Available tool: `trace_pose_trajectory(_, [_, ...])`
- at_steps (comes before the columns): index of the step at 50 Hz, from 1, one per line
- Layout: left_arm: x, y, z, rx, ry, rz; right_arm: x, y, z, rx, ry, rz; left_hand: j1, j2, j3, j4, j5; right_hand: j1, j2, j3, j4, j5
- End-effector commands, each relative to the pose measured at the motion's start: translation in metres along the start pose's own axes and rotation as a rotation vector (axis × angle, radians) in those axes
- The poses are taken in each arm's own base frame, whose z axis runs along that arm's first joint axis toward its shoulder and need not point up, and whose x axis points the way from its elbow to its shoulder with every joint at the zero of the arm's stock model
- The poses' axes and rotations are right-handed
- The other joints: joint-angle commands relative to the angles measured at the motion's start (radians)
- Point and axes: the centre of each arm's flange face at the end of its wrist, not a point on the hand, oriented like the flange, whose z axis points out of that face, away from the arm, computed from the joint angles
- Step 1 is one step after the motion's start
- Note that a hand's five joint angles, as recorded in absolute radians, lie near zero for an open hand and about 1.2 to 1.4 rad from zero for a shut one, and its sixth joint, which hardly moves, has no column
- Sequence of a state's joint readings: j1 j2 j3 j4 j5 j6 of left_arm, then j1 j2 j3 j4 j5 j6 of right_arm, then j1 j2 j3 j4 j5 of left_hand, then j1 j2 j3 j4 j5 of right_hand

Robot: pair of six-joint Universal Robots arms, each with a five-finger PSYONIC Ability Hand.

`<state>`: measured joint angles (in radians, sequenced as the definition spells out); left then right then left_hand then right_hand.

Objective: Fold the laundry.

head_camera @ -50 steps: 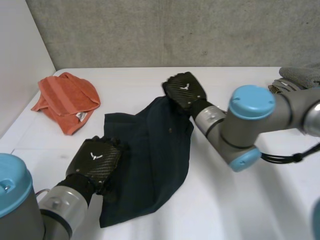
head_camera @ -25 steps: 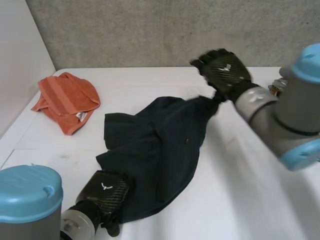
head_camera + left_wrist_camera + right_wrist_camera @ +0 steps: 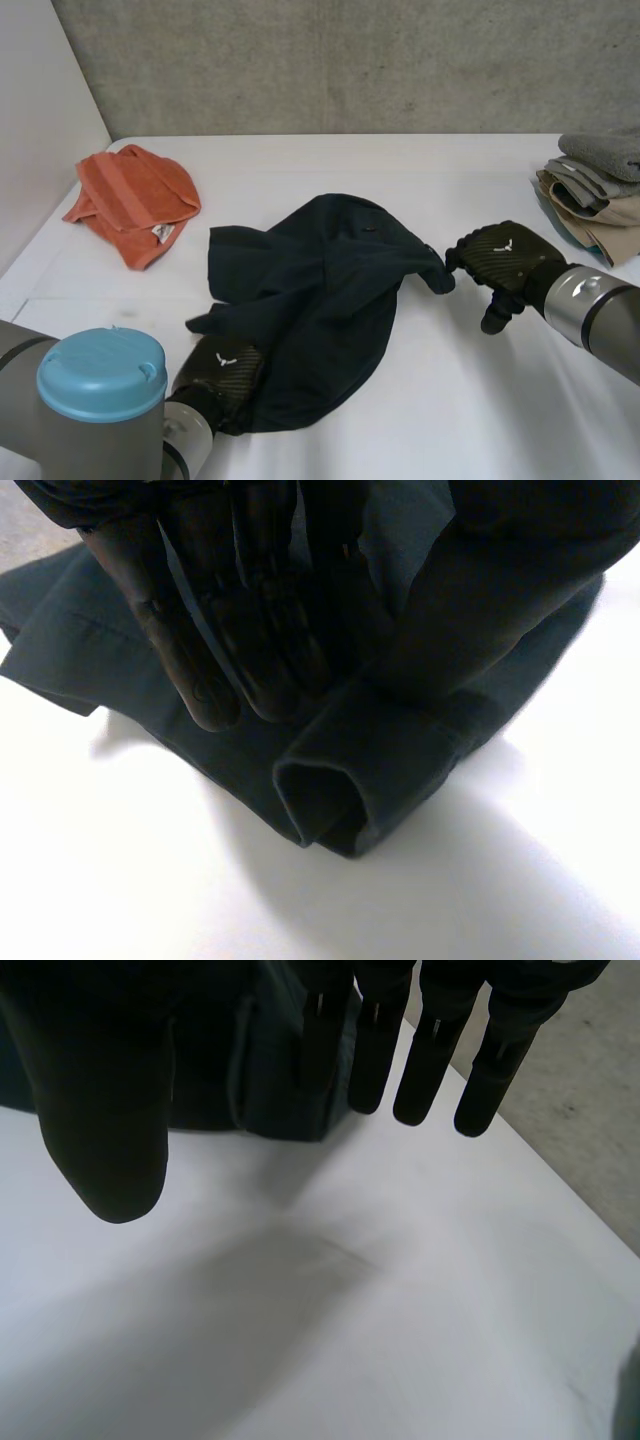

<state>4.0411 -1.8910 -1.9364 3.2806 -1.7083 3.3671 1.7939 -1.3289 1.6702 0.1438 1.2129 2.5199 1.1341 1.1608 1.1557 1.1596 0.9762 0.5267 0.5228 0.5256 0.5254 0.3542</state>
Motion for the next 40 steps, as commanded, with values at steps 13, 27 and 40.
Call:
trace_pose_trajectory(13, [-0.024,-0.070,0.001,0.231,-0.097,-0.043,-0.030,-0.007,-0.053,-0.126,-0.196,0.035,0.262,0.235,0.241,0.237,0.246,0.052,0.056,0.053,0.053,0.050])
trace_pose_trajectory(27, [-0.032,-0.101,-0.008,0.310,-0.107,-0.058,-0.039,0.012,0.053,0.086,-0.148,0.081,0.262,0.235,0.241,0.237,0.246,-0.216,-0.212,-0.214,-0.214,-0.218])
trace_pose_trajectory(40, [-0.037,-0.113,-0.008,0.348,-0.121,-0.068,-0.073,0.006,0.117,0.167,-0.146,0.028,0.262,0.235,0.241,0.237,0.246,-0.137,-0.133,-0.135,-0.135,-0.139])
